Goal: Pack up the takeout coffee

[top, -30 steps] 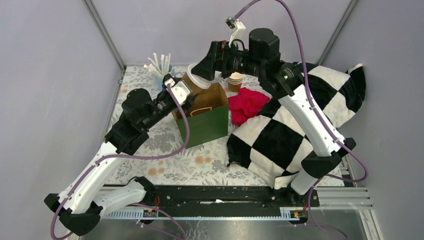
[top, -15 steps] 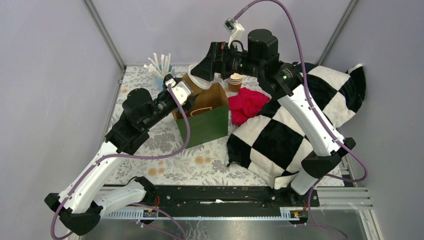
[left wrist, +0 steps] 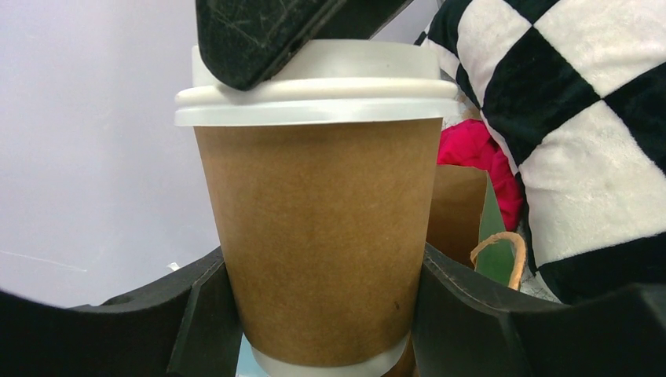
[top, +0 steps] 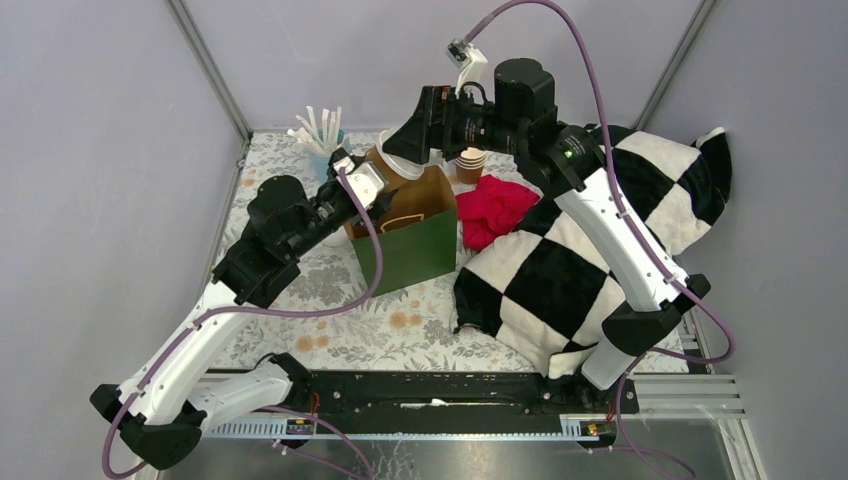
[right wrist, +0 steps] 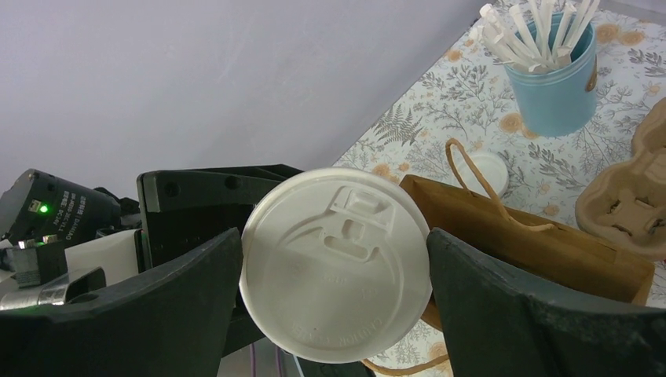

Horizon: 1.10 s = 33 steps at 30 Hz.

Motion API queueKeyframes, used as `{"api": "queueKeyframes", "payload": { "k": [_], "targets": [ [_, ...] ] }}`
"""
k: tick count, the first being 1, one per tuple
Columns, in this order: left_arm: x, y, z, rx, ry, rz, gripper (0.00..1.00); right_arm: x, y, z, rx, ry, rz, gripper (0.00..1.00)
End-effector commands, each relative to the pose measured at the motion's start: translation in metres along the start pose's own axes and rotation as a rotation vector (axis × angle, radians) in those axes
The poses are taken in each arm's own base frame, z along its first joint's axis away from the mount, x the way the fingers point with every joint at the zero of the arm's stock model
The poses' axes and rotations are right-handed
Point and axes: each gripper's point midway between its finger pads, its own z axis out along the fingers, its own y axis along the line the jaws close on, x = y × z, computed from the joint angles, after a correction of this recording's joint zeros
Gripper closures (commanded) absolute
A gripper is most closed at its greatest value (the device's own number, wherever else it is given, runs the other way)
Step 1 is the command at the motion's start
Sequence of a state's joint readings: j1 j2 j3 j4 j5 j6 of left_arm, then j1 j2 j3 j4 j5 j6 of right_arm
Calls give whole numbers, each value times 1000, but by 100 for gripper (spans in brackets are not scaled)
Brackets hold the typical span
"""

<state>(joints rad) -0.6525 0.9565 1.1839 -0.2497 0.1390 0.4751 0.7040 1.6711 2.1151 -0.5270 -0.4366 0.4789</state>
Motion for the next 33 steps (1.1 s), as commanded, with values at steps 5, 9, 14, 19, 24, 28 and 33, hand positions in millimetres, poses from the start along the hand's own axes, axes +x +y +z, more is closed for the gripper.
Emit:
{"api": "queueKeyframes", "payload": {
  "k": [5, 9, 14, 19, 24, 28, 33],
  "targets": [
    [-34, 20, -1, -61, -92, 14, 51, 1, 7, -1, -46, 11, -23, 18],
    [-33, 24, -1, -80, -81, 1, 46, -5, 11, -3, -64, -34, -28, 18],
    [-31, 23, -2, -83, -78, -3, 45, -2, 11, -1, -73, -14, -29, 13],
    [-30, 24, -2, -89, -73, -6, 42, 1, 8, -1, -58, -10, -24, 17],
    [-27, 24, -2, -93, -66, -12, 38, -8, 9, -1, -56, -48, -18, 20],
    [-24, 24, -1, -97, -58, -18, 31, -14, 10, -1, -54, -74, -11, 21],
    [-19, 23, -2, -100, -48, -20, 21, -18, 8, -2, -34, -97, -2, 24]
  ]
}}
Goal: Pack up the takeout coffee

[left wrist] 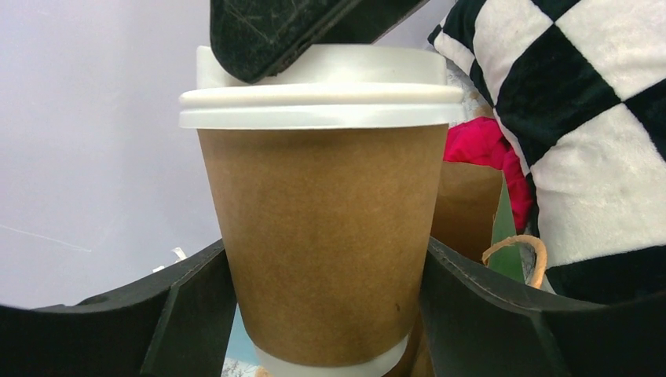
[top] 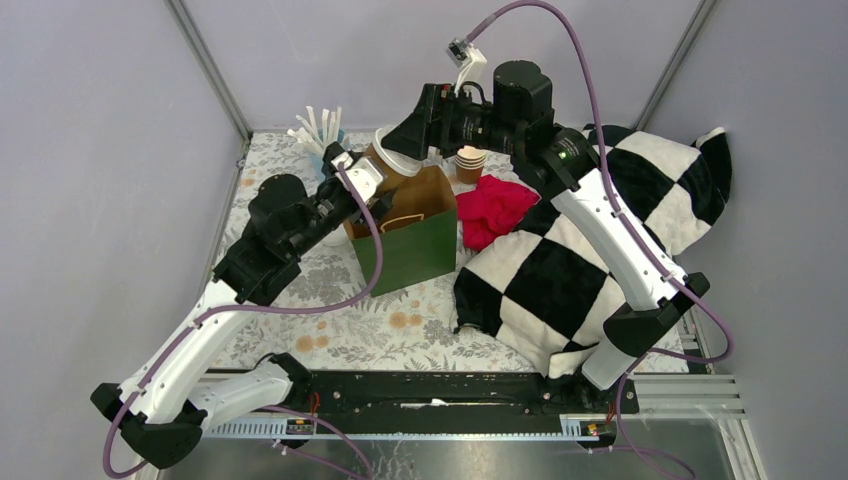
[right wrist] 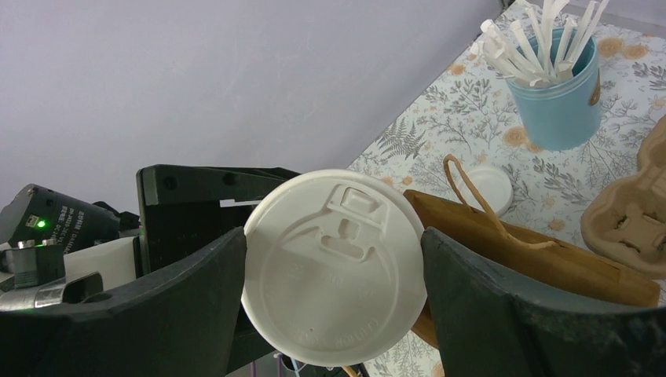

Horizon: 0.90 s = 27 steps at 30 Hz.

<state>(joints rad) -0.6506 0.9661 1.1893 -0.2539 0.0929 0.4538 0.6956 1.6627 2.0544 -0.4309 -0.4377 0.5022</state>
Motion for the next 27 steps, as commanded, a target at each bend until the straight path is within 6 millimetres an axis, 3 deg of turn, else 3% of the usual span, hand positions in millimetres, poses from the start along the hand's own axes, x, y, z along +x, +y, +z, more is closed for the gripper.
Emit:
{"api": "queueKeyframes", "payload": {
  "k": [1, 4, 9, 18, 23, 27],
  "targets": [
    [-24, 15, -3, -60, -76, -1, 20, -15, 13, -8, -19, -61, -6, 25],
    [-23, 15, -3, -61, -72, -3, 18, -15, 13, -7, -21, -62, -1, 27],
    [-21, 15, -6, -65, -66, -10, 4, -13, 9, -7, -10, -60, -4, 28],
    [-29, 19, -31, -100, -61, -111, 1, -12, -3, -7, 38, -63, -20, 29],
    [-26, 38, -68, -261, 5, -387, 1, -10, -14, -9, 86, -65, -53, 29],
    [5, 56, -105, -569, 184, -809, 7, -7, -22, -12, 122, -55, -96, 30]
  ]
}}
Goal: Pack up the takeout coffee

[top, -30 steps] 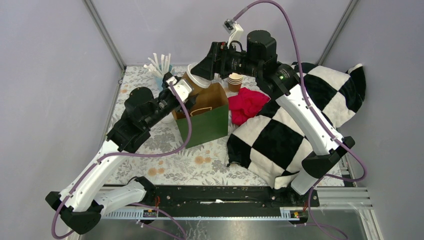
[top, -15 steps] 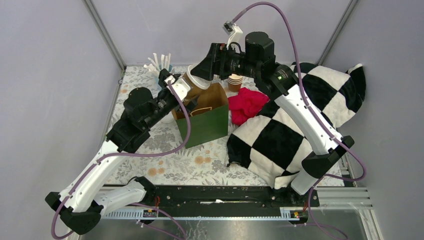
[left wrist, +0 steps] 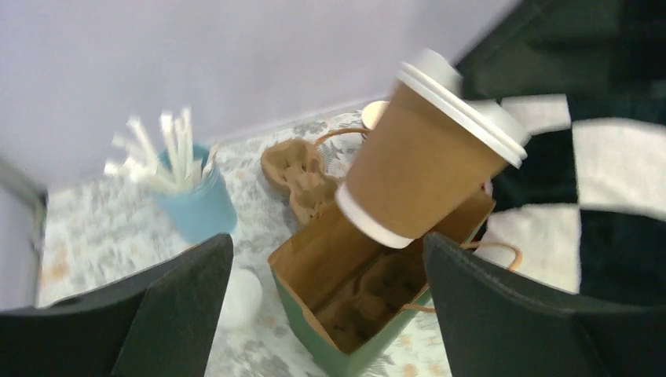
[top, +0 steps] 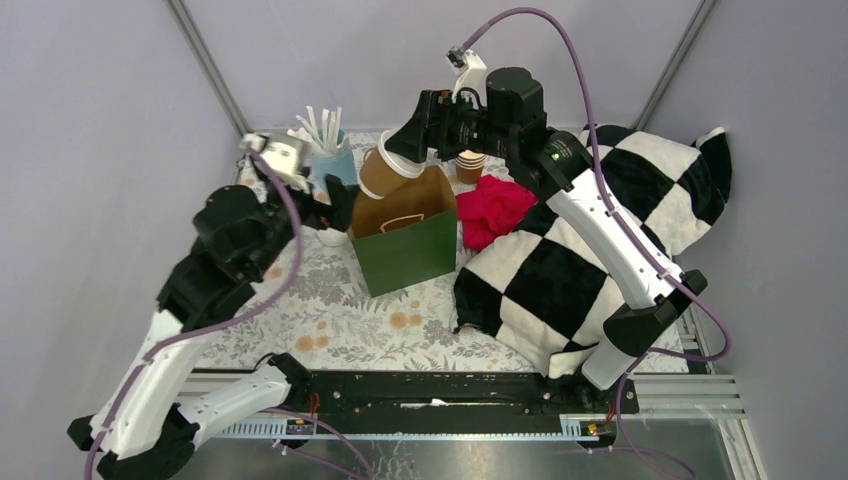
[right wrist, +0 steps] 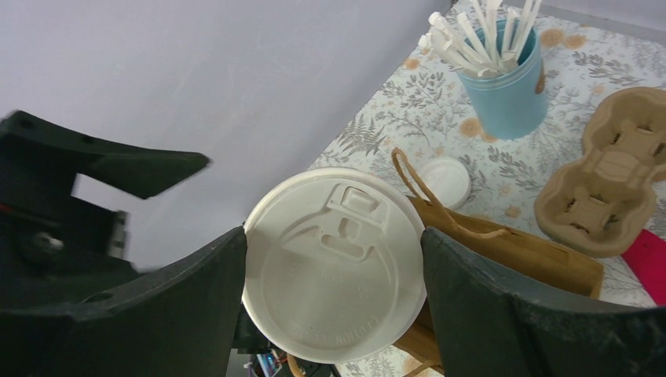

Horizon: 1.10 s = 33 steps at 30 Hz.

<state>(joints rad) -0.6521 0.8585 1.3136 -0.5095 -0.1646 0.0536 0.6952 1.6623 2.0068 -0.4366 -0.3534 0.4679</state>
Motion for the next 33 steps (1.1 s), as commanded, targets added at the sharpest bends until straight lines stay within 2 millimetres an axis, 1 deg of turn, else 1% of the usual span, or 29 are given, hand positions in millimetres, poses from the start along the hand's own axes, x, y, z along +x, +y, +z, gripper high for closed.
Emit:
{"api": "queueKeyframes", "payload": {
  "k": [1, 2, 4, 5, 6, 7, 9, 10, 11, 12, 14, 18, 20, 22, 25, 29, 33],
  "targets": [
    [10, 38, -36, -365, 145, -495, 9, -16, 3, -20, 30, -59, -91, 30],
    [18, 32, -34, -381, 208, -563, 10, -16, 1, -21, 38, -57, -103, 30],
    [32, 19, -26, -398, 337, -642, 10, -17, 0, -26, 54, -59, -126, 30],
    [43, 14, -24, -410, 410, -645, 11, -17, -2, -28, 63, -59, -138, 30],
    [48, 13, -20, -427, 463, -637, 11, -18, -2, -32, 73, -64, -148, 30],
    [56, 12, -13, -454, 517, -623, 10, -18, -3, -35, 80, -64, -164, 30],
    [64, 15, -6, -479, 598, -630, 10, -18, -3, -41, 91, -66, -186, 30],
    [71, 16, -4, -489, 646, -655, 11, -18, -4, -43, 97, -64, -196, 30],
    [80, 15, -3, -486, 702, -693, 16, -18, -5, -46, 103, -64, -205, 30],
    [88, 18, -2, -506, 741, -710, 19, -17, -5, -48, 108, -66, -212, 29],
    [106, 18, 3, -519, 800, -734, 23, -16, -7, -53, 118, -73, -221, 29],
    [129, 28, 11, -571, 825, -712, 30, -12, -7, -59, 119, -76, -225, 29],
    [138, 28, 15, -573, 834, -706, 33, -10, -6, -61, 118, -74, -231, 30],
    [144, 23, 19, -555, 846, -721, 39, -10, -6, -63, 117, -73, -236, 29],
    [153, 17, 19, -543, 882, -740, 47, -10, -4, -66, 111, -72, -243, 29],
    [163, 16, 12, -577, 914, -749, 51, -10, -3, -69, 111, -70, -258, 30],
    [162, 20, 17, -578, 900, -725, 53, -10, -3, -71, 112, -69, -264, 29]
  ]
}}
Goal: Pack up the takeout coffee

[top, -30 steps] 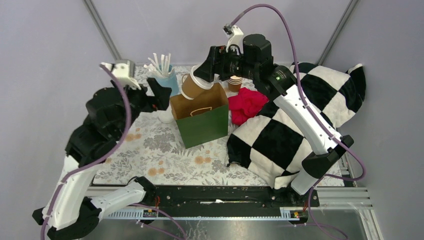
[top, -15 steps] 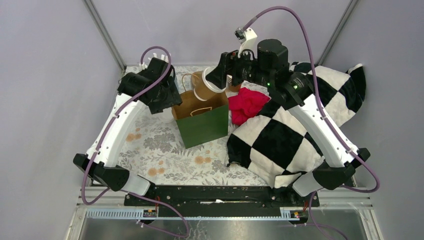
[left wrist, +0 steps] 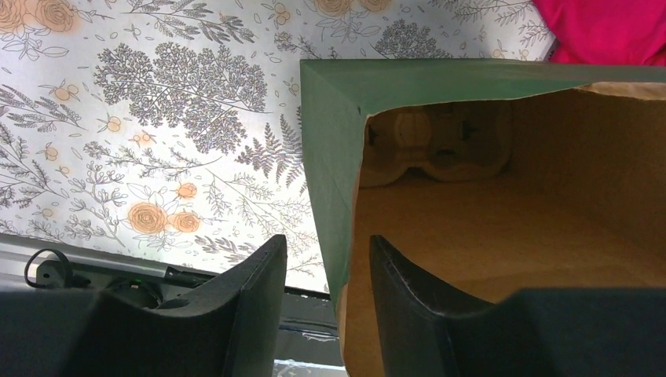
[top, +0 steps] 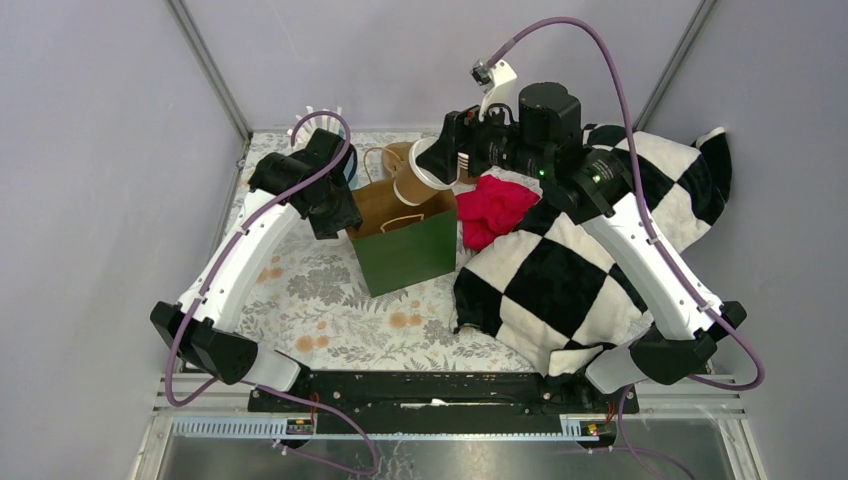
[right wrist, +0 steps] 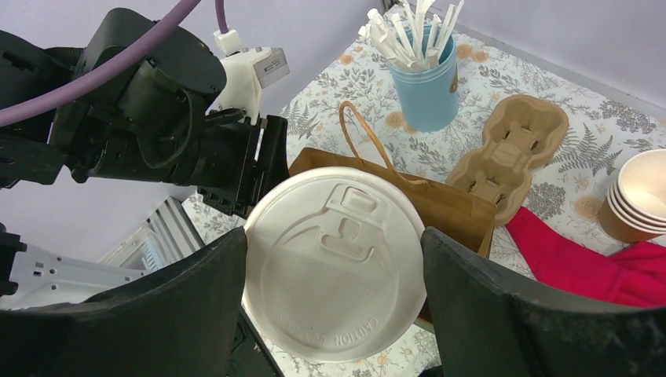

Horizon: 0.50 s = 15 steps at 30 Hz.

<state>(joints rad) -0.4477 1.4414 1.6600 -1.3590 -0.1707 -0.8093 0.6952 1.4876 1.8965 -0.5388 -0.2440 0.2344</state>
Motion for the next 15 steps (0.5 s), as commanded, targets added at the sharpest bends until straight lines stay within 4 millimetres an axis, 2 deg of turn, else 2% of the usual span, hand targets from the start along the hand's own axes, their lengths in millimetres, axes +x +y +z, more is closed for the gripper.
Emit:
{"api": "queueKeyframes", "payload": {
  "k": [1, 6, 11, 15],
  "targets": [
    [-10, -5, -8, 35, -50, -15, 54, -17, 4, -18, 2, -60, -41, 29],
    [-10, -8, -3, 26, -35, -12, 63, -16, 5, -19, -3, -57, -43, 29],
    [-3, -7, 0, 24, -8, -28, 67, -13, 5, -21, -1, -51, -47, 30],
    [-4, -11, 1, 40, -14, -19, 77, -9, 4, -20, -5, -42, -56, 30]
  ]
}}
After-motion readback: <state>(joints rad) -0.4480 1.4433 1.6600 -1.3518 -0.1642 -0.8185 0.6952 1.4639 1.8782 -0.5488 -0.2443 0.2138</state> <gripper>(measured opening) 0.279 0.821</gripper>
